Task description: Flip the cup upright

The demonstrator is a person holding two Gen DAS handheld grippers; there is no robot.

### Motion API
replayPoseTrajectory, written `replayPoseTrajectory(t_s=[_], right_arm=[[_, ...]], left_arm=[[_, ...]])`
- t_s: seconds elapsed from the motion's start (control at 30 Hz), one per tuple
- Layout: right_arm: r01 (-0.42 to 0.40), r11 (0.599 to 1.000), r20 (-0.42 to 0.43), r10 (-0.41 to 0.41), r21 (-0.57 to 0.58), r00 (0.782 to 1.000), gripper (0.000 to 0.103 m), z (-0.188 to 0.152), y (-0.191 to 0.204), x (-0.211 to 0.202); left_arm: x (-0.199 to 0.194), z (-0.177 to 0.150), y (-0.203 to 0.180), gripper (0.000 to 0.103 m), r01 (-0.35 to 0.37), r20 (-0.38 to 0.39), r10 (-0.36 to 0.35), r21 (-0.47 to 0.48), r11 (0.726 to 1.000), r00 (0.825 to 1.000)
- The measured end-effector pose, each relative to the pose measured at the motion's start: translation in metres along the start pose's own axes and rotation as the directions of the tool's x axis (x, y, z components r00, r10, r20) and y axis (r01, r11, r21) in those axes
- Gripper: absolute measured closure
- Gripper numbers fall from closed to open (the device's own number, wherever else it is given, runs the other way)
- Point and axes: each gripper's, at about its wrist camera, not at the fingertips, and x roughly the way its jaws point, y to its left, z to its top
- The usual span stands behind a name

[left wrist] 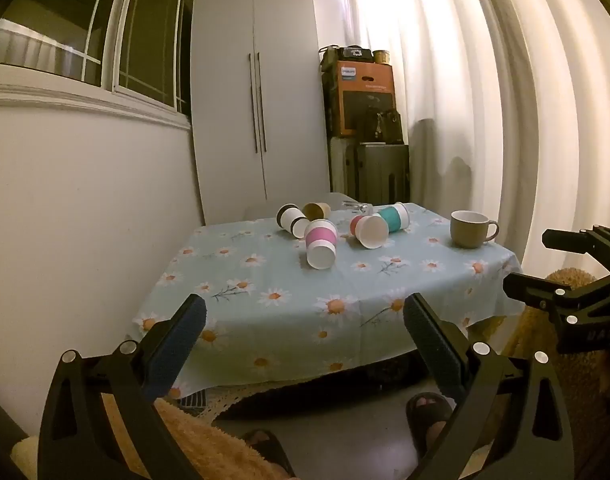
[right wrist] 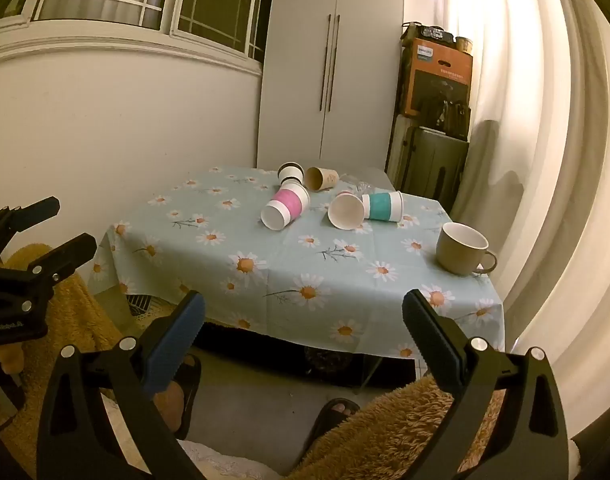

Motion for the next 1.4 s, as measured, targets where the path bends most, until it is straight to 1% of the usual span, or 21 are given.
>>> replayPoseTrajectory(t_s=[0.03, 0.17, 0.2, 0.77, 0.8, 0.9, 1.4], right_arm=[[-0.006, 1.0, -0.02, 0.006, 0.005, 1.0, 0.005, 0.0, -0.0003, 0.0013], [-0.005, 1.0, -0.02, 0.005, 0.001, 1.0, 0.005, -0.0004, 0.0001, 0.0028], [-0.005, 1.0, -0.008, 0.005, 0.005, 1.0, 0.005, -0.0004, -0.0003, 0.0003], [-0.002, 1.0, -0.01, 0.002, 0.001, 1.0, 0.005, -0.0013, -0.0005, 0.0006], [-0.002, 1.0, -0.01, 0.002, 0.0, 1.0, 0.005, -0.0013, -0.0004, 0.0007], [-0.002, 1.0, -0.011, 0.002, -0.001, 1.0, 0.005, -0.0016, -0.0003, 0.001], [-0.001, 1.0, -0.014, 0.001, -0.001, 1.0, 0.005, -0.0008, -0.0004, 0.0003]], left_arm=[[0.0007, -0.0001, -0.0002, 0.007, 0.001, -0.01, -0.001, 0.004, 1.0, 1.0], [0.0009, -0.0002, -0.0005, 0.007, -0.001, -0.011, 0.001, 0.007, 1.0, 1.0], [0.0009, -0.0002, -0.0005, 0.007, -0.001, -0.011, 0.001, 0.006, 1.0, 1.0], [-0.0008, 0.0038, 0.0011, 0.007, 0.003, -0.011, -0.003, 0.005, 1.0, 1.0], [0.0011, -0.0027, -0.0014, 0.007, 0.003, -0.01, -0.003, 0.003, 1.0, 1.0], [0.0021, -0.0049, -0.0015, 0.007, 0.003, -0.01, -0.003, 0.004, 1.0, 1.0], [0.0023, -0.0035, -0.0019, 0.007, 0.003, -0.014, -0.002, 0.006, 1.0, 1.0]])
